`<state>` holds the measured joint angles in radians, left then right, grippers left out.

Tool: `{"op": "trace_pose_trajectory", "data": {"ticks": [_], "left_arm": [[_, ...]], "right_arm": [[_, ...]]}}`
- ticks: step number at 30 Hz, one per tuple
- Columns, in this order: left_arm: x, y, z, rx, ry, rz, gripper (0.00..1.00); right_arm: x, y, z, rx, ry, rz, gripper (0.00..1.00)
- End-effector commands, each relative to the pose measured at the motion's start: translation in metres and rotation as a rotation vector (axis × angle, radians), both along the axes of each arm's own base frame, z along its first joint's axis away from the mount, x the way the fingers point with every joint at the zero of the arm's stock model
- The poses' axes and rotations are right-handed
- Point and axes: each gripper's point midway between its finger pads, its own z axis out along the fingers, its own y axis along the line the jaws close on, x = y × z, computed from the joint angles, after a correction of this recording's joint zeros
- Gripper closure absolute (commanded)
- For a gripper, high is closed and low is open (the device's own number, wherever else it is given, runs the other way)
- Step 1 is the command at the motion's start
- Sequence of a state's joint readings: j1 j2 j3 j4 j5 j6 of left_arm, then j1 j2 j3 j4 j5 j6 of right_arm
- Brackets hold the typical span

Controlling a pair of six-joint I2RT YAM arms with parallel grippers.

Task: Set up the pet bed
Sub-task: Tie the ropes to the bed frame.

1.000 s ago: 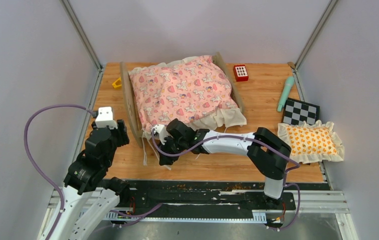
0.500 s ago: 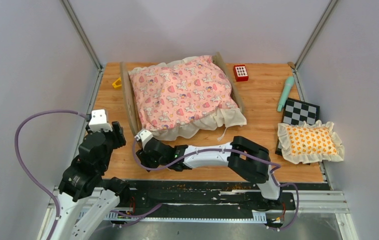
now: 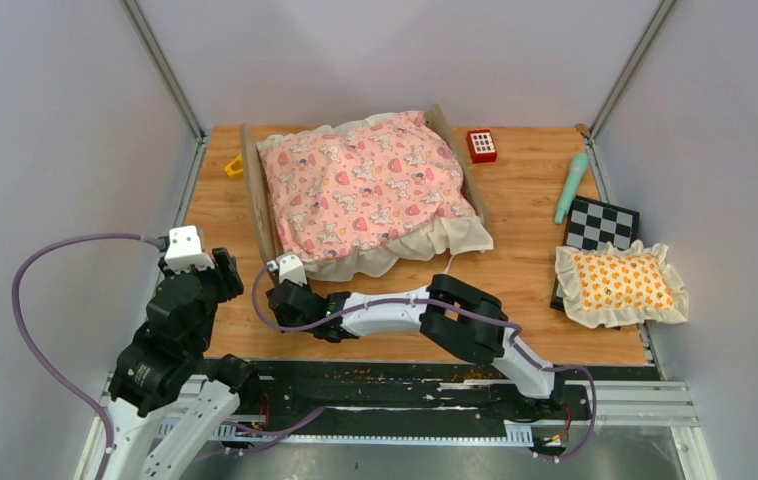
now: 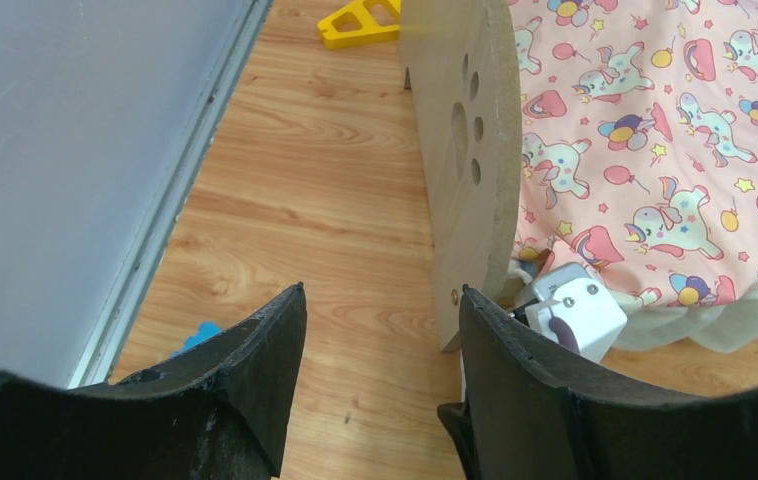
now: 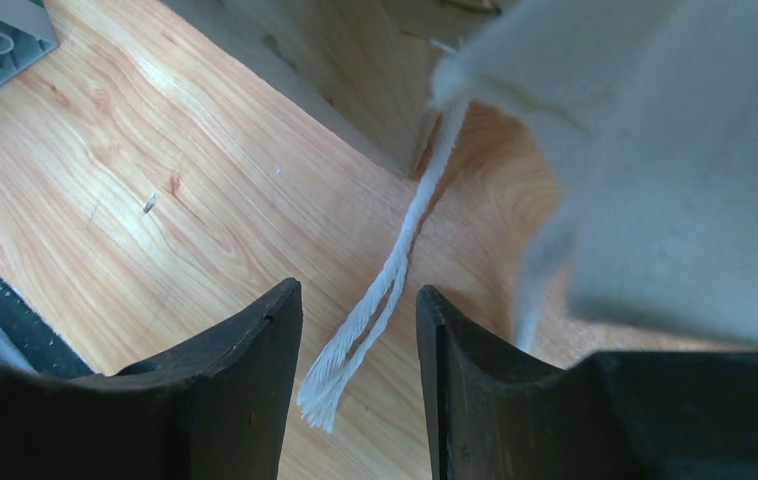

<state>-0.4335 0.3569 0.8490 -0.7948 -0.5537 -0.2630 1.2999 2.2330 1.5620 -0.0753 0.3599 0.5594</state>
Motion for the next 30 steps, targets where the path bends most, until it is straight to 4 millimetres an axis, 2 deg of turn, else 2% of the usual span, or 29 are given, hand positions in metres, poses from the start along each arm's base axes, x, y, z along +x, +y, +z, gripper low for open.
{"op": "trace_pose_trajectory", "data": {"ticks": [1,4,10,18,22,25,30], "left_arm": [[-0.003,0.003,0.019,-0.019,-0.052,0.010,0.35],[-0.002,0.001,0.018,-0.024,-0.053,0.003,0.35],[-0.001,-0.001,0.017,-0.028,-0.053,-0.008,0.35],[-0.001,-0.002,0.017,-0.032,-0.058,-0.013,0.35],[0.000,-0.003,0.017,-0.034,-0.057,-0.017,0.35],[0.000,-0.004,0.016,-0.035,-0.054,-0.018,0.35],[-0.001,-0.003,0.015,-0.032,-0.053,-0.015,0.35]], "right_arm": [[0.002,-0.003,-0.009,-0.071,-0.043,-0.047,0.55],[-0.002,-0.012,-0.022,-0.132,-0.059,-0.040,0.58],[-0.019,-0.025,-0.045,-0.273,-0.106,0.008,0.72],[-0.041,-0.032,-0.057,-0.355,-0.133,0.082,0.88],[-0.042,-0.037,-0.051,-0.359,-0.148,0.110,1.00],[-0.038,-0.040,-0.032,-0.322,-0.173,0.171,1.00],[-0.034,-0.035,0.003,-0.252,-0.168,0.417,1.00]]}}
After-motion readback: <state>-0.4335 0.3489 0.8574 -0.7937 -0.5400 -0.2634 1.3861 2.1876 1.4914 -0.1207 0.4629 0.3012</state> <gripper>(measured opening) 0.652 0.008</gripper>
